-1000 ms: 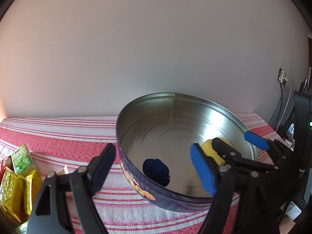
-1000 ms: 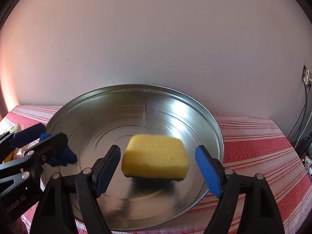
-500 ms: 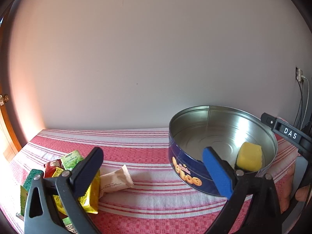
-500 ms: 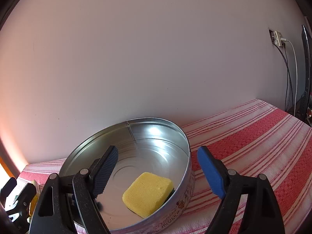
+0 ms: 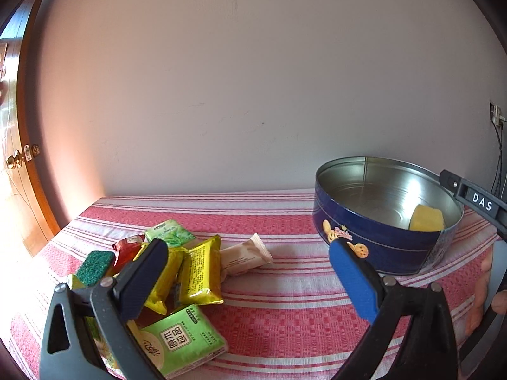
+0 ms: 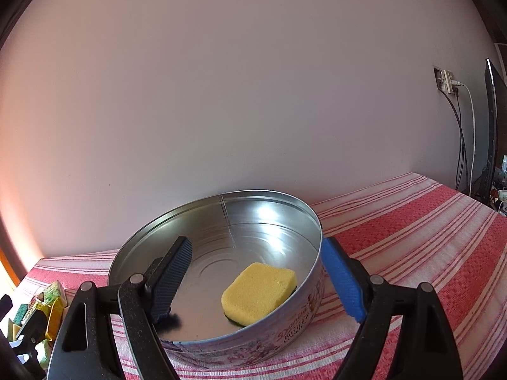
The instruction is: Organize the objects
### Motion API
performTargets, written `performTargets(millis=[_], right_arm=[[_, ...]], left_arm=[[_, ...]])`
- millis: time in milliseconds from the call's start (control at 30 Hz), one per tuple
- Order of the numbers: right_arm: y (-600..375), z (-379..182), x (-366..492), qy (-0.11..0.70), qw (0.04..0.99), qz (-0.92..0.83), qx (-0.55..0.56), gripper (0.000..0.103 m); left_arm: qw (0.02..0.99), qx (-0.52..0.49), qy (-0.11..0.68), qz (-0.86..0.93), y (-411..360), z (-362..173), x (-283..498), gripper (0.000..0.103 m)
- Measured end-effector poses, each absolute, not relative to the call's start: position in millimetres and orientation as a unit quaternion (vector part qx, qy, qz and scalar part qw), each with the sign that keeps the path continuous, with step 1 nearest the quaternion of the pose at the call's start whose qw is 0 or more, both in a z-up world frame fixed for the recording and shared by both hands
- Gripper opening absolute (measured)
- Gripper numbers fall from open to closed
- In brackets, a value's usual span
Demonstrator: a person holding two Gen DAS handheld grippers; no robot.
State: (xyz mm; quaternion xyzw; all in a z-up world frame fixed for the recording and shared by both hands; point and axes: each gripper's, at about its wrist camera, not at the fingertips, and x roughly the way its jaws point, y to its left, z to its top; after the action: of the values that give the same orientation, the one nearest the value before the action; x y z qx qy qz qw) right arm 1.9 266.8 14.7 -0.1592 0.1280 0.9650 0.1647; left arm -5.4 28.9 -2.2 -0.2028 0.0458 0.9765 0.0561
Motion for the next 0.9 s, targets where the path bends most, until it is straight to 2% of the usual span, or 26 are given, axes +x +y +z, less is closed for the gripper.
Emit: performTargets(millis=[533, 900], right_arm=[[205, 13, 33, 0.103, 0.107, 0.974, -0.173, 0.085], [145, 10, 37, 0.08, 0.047, 0.975, -0.204, 0.085]], left_arm=[[0.039, -0.215, 0.034, 0.975, -18, -7, 11, 0.103], [-0.018, -0.226, 0.028, 0.974, -96, -9, 8, 0.103]])
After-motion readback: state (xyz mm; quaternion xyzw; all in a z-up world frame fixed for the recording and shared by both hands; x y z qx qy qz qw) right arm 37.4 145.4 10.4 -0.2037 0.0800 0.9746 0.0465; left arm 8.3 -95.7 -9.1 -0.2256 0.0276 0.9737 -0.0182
